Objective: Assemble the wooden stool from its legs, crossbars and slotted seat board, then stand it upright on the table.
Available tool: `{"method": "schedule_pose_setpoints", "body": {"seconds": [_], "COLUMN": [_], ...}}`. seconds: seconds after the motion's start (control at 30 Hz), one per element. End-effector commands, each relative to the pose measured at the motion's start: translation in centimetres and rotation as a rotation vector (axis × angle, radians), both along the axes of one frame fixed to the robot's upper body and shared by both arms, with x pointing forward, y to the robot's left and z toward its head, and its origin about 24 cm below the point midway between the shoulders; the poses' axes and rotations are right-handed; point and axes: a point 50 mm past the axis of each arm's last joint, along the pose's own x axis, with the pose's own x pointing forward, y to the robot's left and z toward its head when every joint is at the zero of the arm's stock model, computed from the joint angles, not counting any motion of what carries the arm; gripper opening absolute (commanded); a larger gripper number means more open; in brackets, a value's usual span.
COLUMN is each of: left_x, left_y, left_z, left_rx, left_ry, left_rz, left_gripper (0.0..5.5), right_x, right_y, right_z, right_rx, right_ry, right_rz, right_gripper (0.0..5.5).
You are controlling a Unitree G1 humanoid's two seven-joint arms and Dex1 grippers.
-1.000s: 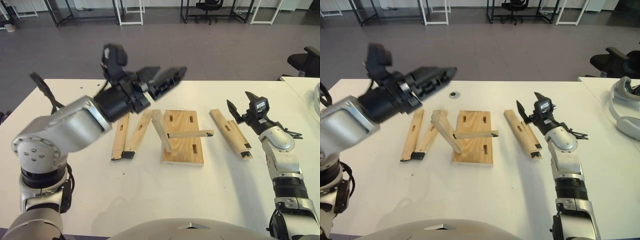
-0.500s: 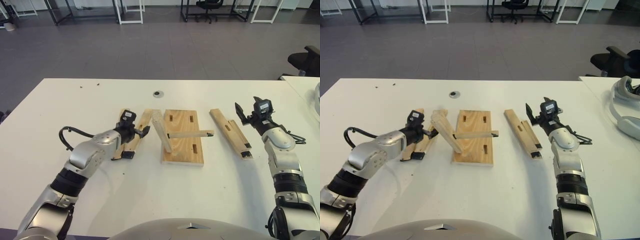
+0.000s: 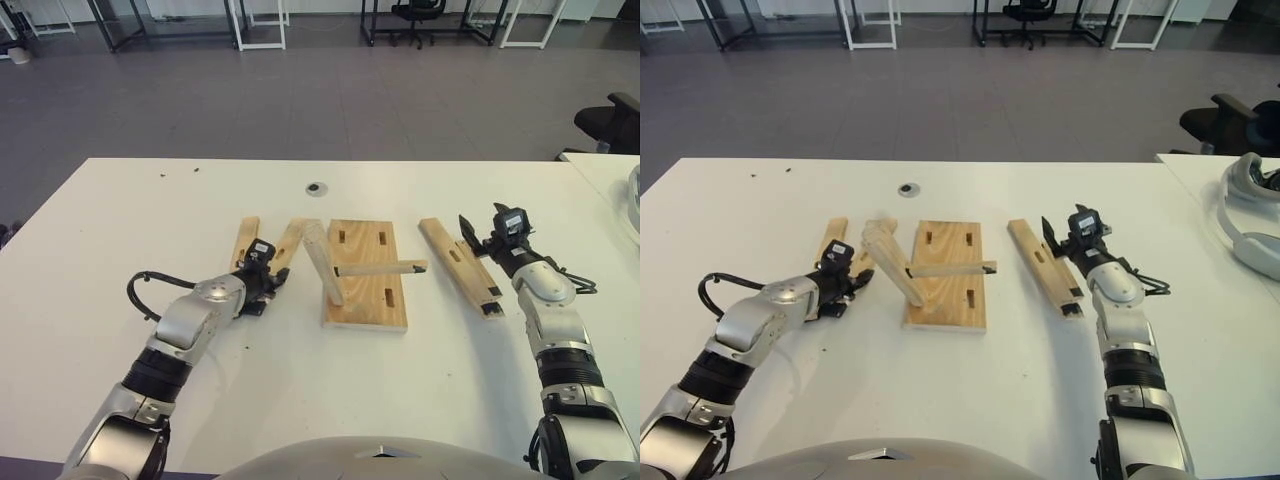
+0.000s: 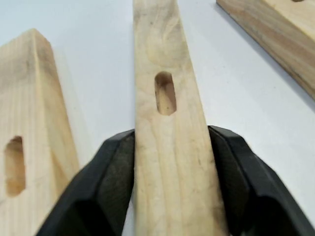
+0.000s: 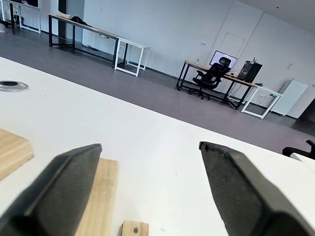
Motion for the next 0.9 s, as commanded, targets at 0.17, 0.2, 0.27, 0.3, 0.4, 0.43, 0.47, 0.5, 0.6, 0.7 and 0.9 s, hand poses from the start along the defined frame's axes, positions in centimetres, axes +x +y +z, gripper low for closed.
{"method": "schedule_pose_setpoints", "body": {"seconds": [0.17, 0.2, 0.27, 0.3, 0.4, 0.43, 0.47, 0.5, 0.6, 0.7, 0.9], "left_x": [3.4, 3.6, 3.8, 3.9, 4.2, 4.2, 4.2, 4.3, 4.2, 4.1, 4.2], "left_y": [-3.1, -3.5, -4.2, -4.5, -5.3, -5.5, -5.7, -5.8, -6.1, -6.5, -6.2], "left_z": [14.2, 15.6, 17.3, 17.6, 18.1, 18.1, 17.9, 17.7, 17.4, 17.2, 17.4], "left_rx": [-0.321, -0.298, -0.247, -0.238, -0.202, -0.19, -0.18, -0.165, -0.14, -0.102, -0.062], "left_ry": [-0.588, -0.653, -0.743, -0.771, -0.822, -0.828, -0.831, -0.833, -0.851, -0.884, -0.917], "left_rz": [-0.224, -0.276, -0.36, -0.39, -0.462, -0.476, -0.491, -0.5, -0.523, -0.564, -0.582], "left_gripper": [2.09, 2.09, 2.09, 2.09, 2.09, 2.09, 2.09, 2.09, 2.09, 2.09, 2.09], "right_x": [4.0, 4.2, 4.4, 4.5, 4.4, 4.3, 4.1, 4.0, 3.7, 3.7, 4.0], "right_y": [4.4, 5.8, 8.2, 9.1, 11.4, 11.8, 12.0, 12.3, 12.9, 13.3, 13.5], "right_z": [11.6, 13.3, 15.8, 16.7, 18.7, 19.1, 19.5, 19.8, 20.0, 19.6, 18.6], "right_rx": [0.733, 0.81, 0.936, 0.99, 1.117, 1.141, 1.165, 1.178, 1.195, 1.189, 1.151], "right_ry": [-0.116, -0.128, -0.136, -0.13, -0.118, -0.117, -0.115, -0.111, -0.077, -0.034, 0.01], "right_rz": [0.349, 0.42, 0.527, 0.566, 0.665, 0.688, 0.707, 0.723, 0.75, 0.738, 0.697], "right_gripper": [3.7, 3.7, 3.7, 3.7, 3.7, 3.7, 3.7, 3.7, 3.7, 3.54, 2.43]}}
